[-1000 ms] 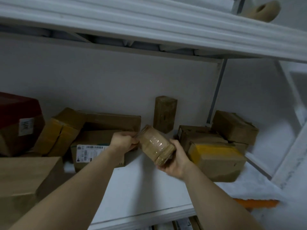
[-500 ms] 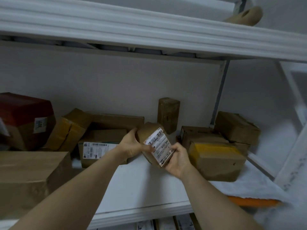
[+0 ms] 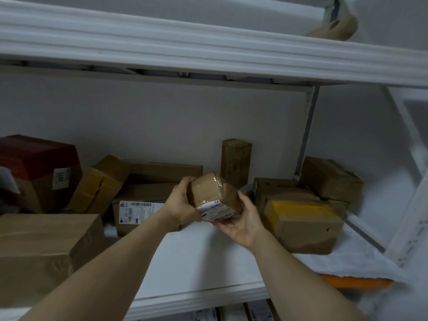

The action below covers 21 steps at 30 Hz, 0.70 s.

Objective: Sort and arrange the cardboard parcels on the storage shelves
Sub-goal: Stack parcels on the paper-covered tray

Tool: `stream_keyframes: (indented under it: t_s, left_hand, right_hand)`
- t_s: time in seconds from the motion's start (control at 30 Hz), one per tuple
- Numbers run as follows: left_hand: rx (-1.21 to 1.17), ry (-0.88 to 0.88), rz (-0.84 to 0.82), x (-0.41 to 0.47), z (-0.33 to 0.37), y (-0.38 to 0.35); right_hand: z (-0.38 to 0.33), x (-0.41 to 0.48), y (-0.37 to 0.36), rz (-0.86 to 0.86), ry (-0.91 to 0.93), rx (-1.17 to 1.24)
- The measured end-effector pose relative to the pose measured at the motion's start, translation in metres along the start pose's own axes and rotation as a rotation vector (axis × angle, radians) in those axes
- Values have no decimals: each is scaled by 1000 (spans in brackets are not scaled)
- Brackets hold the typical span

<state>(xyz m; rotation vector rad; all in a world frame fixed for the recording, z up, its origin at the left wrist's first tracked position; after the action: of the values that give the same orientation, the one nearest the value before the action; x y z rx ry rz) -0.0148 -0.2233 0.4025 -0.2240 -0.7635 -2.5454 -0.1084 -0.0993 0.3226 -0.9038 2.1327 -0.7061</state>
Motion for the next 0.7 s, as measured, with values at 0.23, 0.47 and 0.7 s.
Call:
stream_keyframes:
  t_s: [0.23, 0.47, 0.7]
  left_hand:
    - [156, -146, 27, 2, 6, 4]
    - [344, -283, 5, -4, 15, 1]
    - [-260, 134, 156, -3, -10, 8]
  right_hand:
    - [5, 0, -2, 96, -32, -213]
    - [-3, -2, -7, 168, -32, -164]
    - [-20, 3, -10, 142, 134, -49]
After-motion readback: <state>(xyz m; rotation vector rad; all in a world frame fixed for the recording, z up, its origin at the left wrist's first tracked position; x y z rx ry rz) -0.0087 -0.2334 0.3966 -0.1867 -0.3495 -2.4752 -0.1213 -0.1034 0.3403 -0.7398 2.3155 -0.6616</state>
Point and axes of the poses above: each hand's wrist, its own x-axis towards the middle knuckle, its own y-axis out of the back of the hand, z = x × y, the point moved 8 cm from there along x, towards the middle knuckle, and after that the axes turned 9 degrees about -y, right-handed, at the moved point
